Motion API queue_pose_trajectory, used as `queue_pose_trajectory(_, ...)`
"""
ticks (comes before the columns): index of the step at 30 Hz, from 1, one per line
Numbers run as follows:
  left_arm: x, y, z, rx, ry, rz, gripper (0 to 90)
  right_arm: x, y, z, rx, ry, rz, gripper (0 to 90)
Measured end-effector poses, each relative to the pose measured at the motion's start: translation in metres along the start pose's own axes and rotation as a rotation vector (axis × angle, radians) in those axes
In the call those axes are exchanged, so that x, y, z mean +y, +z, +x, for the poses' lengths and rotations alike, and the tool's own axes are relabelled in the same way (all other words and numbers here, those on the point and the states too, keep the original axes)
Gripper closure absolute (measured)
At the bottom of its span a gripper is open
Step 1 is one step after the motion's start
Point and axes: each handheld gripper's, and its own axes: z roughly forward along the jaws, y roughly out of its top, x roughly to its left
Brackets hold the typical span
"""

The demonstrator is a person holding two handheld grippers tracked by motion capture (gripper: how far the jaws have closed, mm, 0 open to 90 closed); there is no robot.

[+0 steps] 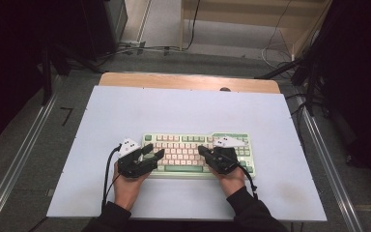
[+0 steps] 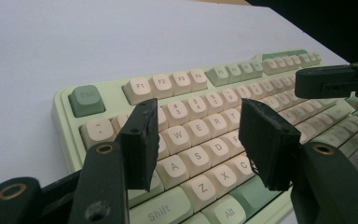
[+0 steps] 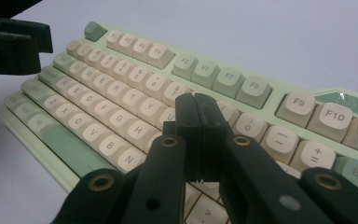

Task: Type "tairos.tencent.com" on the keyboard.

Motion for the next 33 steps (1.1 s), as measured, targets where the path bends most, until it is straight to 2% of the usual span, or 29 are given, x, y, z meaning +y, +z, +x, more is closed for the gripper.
queue_pose_trajectory(3,0.0,0.001,-0.001,-0.005,0.005,-0.001,48.1,-0.001,0.0,0.001,0.013,-0.002,0.0,78.4)
queue_pose_trajectory(5,0.001,0.002,-0.001,-0.003,0.005,0.001,48.8,-0.001,0.0,0.002,0.026,-0.001,-0.001,65.9)
queue_pose_trajectory(6,0.001,0.002,-0.002,-0.002,0.008,0.003,49.6,-0.001,0.0,0.002,0.03,-0.004,0.0,64.5)
queue_pose_trajectory(9,0.001,0.003,-0.002,-0.006,0.009,0.003,50.0,-0.002,0.0,0.002,0.034,-0.004,-0.007,50.5)
queue_pose_trajectory(14,0.001,0.004,-0.003,-0.009,0.01,0.005,49.9,-0.002,0.0,0.002,0.035,-0.005,0.001,37.8)
queue_pose_trajectory(17,0.002,0.005,-0.003,-0.012,0.014,0.005,49.9,-0.003,0.0,0.003,0.031,-0.013,0.002,40.1)
queue_pose_trajectory(19,0.002,0.006,-0.003,-0.013,0.014,0.006,49.9,-0.004,-0.001,0.004,0.029,-0.017,-0.004,52.4)
queue_pose_trajectory(21,0.003,0.007,-0.004,-0.015,0.016,0.008,49.9,-0.005,-0.003,0.006,0.031,-0.028,-0.015,71.0)
queue_pose_trajectory(24,0.004,0.009,-0.004,-0.018,0.017,0.004,49.8,-0.007,-0.005,0.009,0.043,-0.041,-0.015,86.6)
queue_pose_trajectory(33,0.005,0.013,-0.006,-0.025,0.025,0.008,47.9,-0.013,0.001,0.016,0.06,-0.075,0.039,87.7)
